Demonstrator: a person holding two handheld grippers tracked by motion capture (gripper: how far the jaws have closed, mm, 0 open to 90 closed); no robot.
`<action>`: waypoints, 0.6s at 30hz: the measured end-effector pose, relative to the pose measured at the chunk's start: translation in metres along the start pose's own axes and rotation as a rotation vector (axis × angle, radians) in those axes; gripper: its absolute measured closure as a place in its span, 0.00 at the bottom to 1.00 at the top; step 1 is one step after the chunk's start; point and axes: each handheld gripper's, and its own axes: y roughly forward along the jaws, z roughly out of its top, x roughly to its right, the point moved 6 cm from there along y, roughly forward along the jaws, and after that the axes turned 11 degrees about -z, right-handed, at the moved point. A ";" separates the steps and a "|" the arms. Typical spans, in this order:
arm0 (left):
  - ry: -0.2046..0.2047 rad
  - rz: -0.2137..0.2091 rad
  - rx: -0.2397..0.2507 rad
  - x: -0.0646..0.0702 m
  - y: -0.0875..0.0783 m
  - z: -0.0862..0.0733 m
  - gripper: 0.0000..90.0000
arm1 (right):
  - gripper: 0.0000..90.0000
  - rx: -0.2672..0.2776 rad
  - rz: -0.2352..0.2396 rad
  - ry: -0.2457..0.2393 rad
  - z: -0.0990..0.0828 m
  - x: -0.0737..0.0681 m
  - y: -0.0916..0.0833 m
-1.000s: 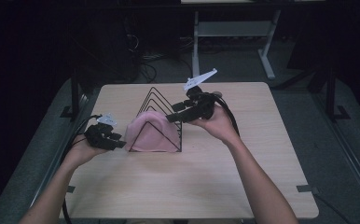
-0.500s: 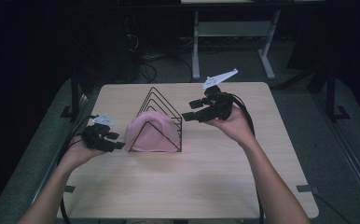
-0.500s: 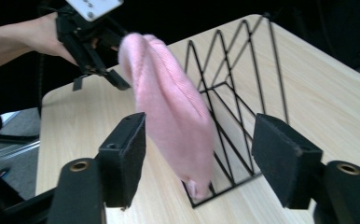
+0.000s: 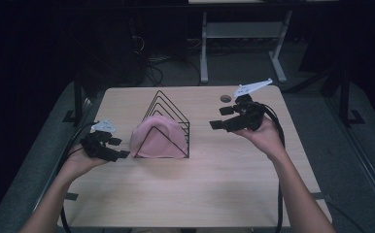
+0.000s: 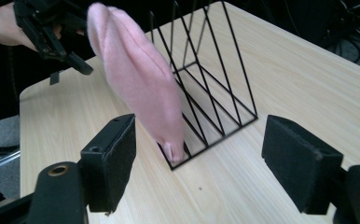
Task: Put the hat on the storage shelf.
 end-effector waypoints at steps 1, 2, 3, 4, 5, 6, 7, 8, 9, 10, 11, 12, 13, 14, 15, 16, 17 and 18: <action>-0.004 0.000 0.003 0.000 0.000 -0.001 0.37 | 0.28 -0.003 -0.002 0.003 -0.002 0.002 -0.001; 0.001 0.004 -0.003 0.000 0.000 -0.001 0.37 | 0.28 -0.006 -0.008 0.008 -0.005 0.004 -0.003; -0.001 0.003 -0.002 0.000 0.000 -0.002 0.36 | 0.28 -0.005 -0.013 0.014 -0.008 0.005 -0.005; -0.004 0.000 -0.002 0.001 0.000 -0.002 0.36 | 0.28 -0.010 -0.019 0.019 -0.013 0.008 -0.007; -0.008 -0.003 -0.002 0.002 0.000 -0.003 0.36 | 0.28 -0.013 -0.022 0.022 -0.015 0.009 -0.008; -0.010 -0.002 -0.002 0.002 0.000 -0.004 0.35 | 0.28 -0.015 -0.030 0.026 -0.019 0.012 -0.010; -0.006 0.001 -0.007 0.002 0.000 -0.004 0.34 | 0.28 -0.017 -0.033 0.029 -0.022 0.013 -0.011; -0.006 0.002 -0.009 0.002 0.000 -0.005 0.33 | 0.28 -0.019 -0.035 0.037 -0.025 0.015 -0.012; -0.012 0.002 -0.003 0.003 0.001 -0.005 0.32 | 0.28 -0.015 -0.037 0.046 -0.028 0.016 -0.014; -0.010 0.000 -0.007 0.003 0.000 -0.006 0.32 | 0.28 -0.014 -0.041 0.048 -0.032 0.019 -0.016; -0.014 -0.001 -0.008 0.004 0.000 -0.007 0.32 | 0.28 -0.016 -0.043 0.059 -0.036 0.020 -0.018; -0.011 -0.001 -0.007 0.004 0.000 -0.007 0.31 | 0.28 -0.018 -0.048 0.060 -0.040 0.022 -0.019; -0.013 0.003 -0.004 0.004 0.000 -0.008 0.31 | 0.28 -0.021 -0.050 0.065 -0.042 0.023 -0.021; -0.022 0.002 0.001 0.005 0.000 -0.009 0.30 | 0.28 -0.024 -0.055 0.069 -0.046 0.025 -0.023; -0.021 0.003 0.003 0.005 0.000 -0.010 0.30 | 0.28 -0.019 -0.059 0.076 -0.050 0.026 -0.025; -0.022 0.005 0.004 0.006 0.000 -0.010 0.30 | 0.28 -0.015 -0.065 0.080 -0.054 0.028 -0.027; -0.025 0.006 0.003 0.006 0.000 -0.011 0.30 | 0.28 -0.018 -0.069 0.091 -0.057 0.030 -0.029; -0.026 0.007 0.006 0.006 -0.001 -0.012 0.29 | 0.28 -0.015 -0.072 0.098 -0.062 0.032 -0.031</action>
